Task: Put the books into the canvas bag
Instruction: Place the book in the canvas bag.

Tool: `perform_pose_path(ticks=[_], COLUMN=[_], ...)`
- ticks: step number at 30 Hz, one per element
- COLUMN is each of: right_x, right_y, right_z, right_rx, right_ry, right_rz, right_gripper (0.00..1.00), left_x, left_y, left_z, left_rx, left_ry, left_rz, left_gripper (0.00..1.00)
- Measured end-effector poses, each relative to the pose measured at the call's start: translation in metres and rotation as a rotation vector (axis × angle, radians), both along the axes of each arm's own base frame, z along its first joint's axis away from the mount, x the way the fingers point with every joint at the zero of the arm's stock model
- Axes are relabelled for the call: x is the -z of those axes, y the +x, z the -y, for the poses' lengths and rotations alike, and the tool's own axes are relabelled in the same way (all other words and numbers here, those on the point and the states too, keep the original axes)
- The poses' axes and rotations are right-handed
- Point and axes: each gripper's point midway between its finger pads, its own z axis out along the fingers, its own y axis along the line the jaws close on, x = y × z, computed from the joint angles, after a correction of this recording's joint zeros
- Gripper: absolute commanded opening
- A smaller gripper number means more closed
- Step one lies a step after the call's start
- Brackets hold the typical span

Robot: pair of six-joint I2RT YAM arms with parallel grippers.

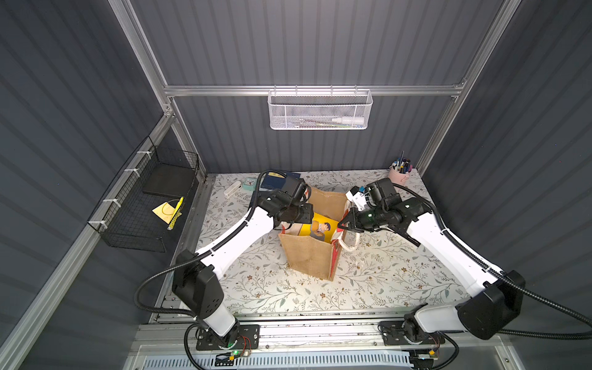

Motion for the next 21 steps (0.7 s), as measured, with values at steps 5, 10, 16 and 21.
perform_pose_path(ticks=[5,10,16,21], right_x=[0.000,-0.001,-0.014,-0.036], right_y=[0.011,0.023,0.038,0.049], right_z=[0.001,-0.003,-0.006,0.002], right_rx=[0.002,-0.002,-0.009,-0.002], right_ry=[-0.006,-0.002,0.002,-0.007], right_rz=[0.000,-0.002,0.050,0.128], right_gripper=[0.03,0.14,0.39,0.61], left_x=[-0.037,-0.030,-0.020,-0.029], left_y=[-0.002,0.001,0.001,0.001], left_z=[-0.002,0.002,0.005,0.009], left_rx=[0.009,0.019,0.024,0.030], left_ry=[-0.057,-0.055,-0.051,-0.060], left_rz=[0.092,0.079,0.058,0.076], left_gripper=[0.39,0.38,0.40,0.40])
